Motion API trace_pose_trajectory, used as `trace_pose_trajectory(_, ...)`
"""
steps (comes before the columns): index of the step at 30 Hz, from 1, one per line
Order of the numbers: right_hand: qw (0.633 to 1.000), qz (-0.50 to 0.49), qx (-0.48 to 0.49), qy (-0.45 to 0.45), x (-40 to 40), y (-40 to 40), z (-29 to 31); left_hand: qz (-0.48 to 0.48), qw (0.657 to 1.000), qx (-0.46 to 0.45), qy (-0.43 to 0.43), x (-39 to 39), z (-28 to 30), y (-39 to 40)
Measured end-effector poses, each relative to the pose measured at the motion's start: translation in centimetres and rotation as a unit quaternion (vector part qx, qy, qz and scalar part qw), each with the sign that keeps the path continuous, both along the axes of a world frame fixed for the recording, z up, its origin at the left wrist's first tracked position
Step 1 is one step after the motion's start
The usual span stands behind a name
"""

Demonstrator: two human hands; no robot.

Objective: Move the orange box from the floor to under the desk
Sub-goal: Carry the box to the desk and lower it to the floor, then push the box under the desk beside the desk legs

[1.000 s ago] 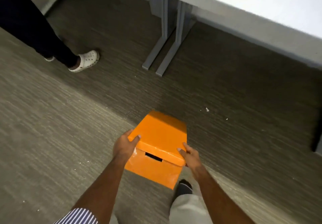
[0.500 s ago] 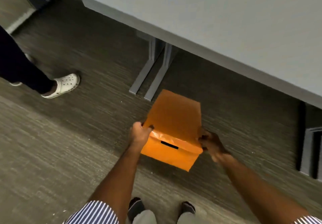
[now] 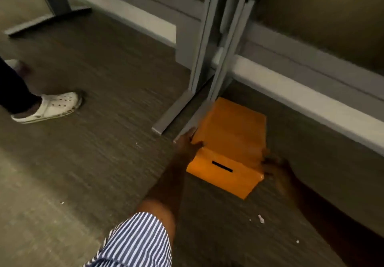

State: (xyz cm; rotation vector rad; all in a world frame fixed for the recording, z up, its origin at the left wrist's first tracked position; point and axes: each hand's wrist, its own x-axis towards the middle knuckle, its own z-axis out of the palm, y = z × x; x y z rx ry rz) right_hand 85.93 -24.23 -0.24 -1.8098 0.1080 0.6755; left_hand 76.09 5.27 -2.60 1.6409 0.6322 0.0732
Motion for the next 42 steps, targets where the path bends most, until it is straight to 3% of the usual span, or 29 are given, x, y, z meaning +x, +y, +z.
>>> trace_pose_trajectory(2,1.0,0.01,0.013,-0.008,1.4,0.0,-3.2,0.006,1.0,0.016,-0.005,1.6,-3.5,0.1)
trace_pose_trajectory(11,0.999,-0.017,0.023,-0.021,2.6,0.7,-11.2,-0.022,0.998,0.031,-0.049,2.5,-9.2,0.7)
trace_pose_trajectory(17,0.989,0.088,-0.072,-0.098,1.6,0.2,-12.8,-0.093,0.992,0.077,-0.026,2.3,-11.6,1.5)
trace_pose_trajectory(19,0.946,0.169,-0.201,-0.19,1.4,-0.1,-12.7,-0.139,0.979,0.151,-0.001,2.8,-11.7,1.9)
trace_pose_trajectory(22,0.827,0.233,-0.368,-0.356,-0.1,0.1,-11.9,-0.179,0.926,0.321,0.084,3.5,-10.5,1.3)
trace_pose_trajectory(25,0.755,0.289,-0.362,-0.464,-2.1,0.8,-11.7,-0.237,0.818,0.514,0.103,2.5,-9.3,-0.4)
trace_pose_trajectory(30,0.694,0.312,-0.402,-0.508,-3.2,1.1,-13.2,-0.311,0.747,0.586,0.046,-2.7,-10.6,-3.9)
trace_pose_trajectory(36,0.713,0.304,-0.429,-0.464,-1.1,2.3,-14.8,-0.35,0.728,0.584,0.075,-0.2,-12.5,-2.2)
trace_pose_trajectory(42,0.745,0.289,-0.425,-0.425,3.5,5.6,-14.7,-0.331,0.75,0.562,0.114,6.5,-11.5,-0.1)
